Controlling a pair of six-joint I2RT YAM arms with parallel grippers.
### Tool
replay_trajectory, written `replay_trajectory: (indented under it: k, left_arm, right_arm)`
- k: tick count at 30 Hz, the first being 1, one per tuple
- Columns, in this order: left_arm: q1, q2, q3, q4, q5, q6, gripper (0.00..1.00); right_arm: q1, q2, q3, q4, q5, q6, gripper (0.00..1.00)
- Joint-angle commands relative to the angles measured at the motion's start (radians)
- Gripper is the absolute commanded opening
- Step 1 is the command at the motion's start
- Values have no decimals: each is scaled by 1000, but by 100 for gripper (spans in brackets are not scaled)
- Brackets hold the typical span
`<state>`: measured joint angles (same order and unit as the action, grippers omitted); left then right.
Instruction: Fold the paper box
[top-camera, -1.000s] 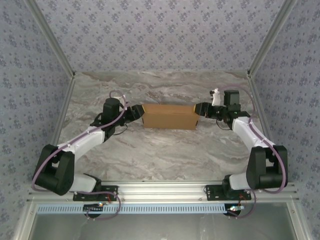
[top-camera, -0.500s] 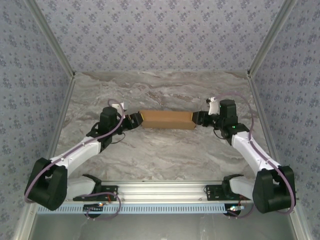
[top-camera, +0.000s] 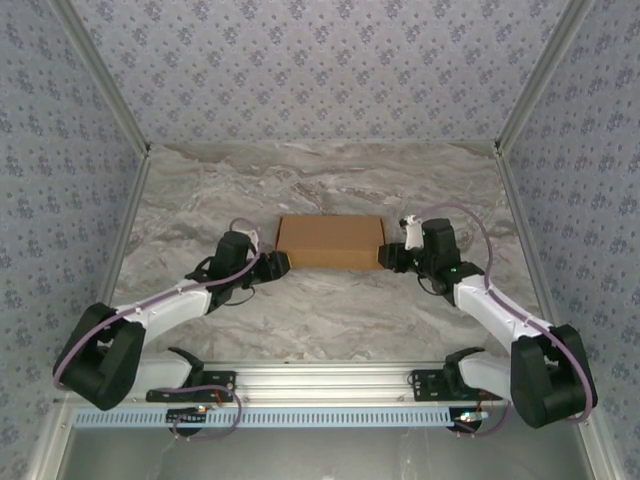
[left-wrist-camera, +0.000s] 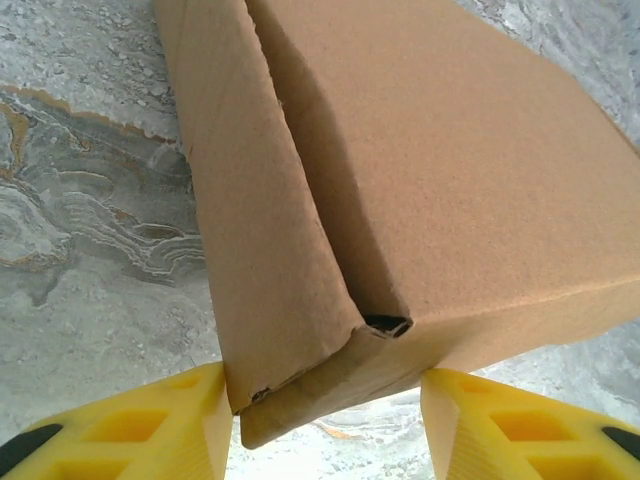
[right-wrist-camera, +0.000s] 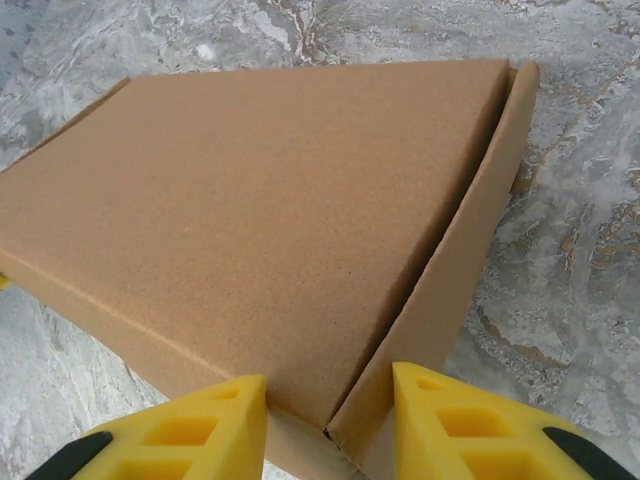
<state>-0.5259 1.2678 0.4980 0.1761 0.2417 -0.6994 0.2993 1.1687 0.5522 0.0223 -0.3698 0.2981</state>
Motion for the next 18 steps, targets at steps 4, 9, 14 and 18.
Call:
replay_trajectory:
  k: [4, 9, 14, 18]
  left_arm:
    - [-28, 85, 65, 46, 14, 31, 54]
    - [-28, 144, 109, 1, -43, 53, 63]
    - [-24, 111, 120, -52, -44, 101, 73]
    - [1, 67, 130, -112, -60, 131, 78]
  right_arm:
    - [25, 83, 36, -19, 5, -10, 39]
    - [7, 135, 72, -73, 69, -32, 53]
    - [-25, 102, 120, -147, 122, -46, 60]
    - [-25, 108, 160, -185, 163, -54, 62]
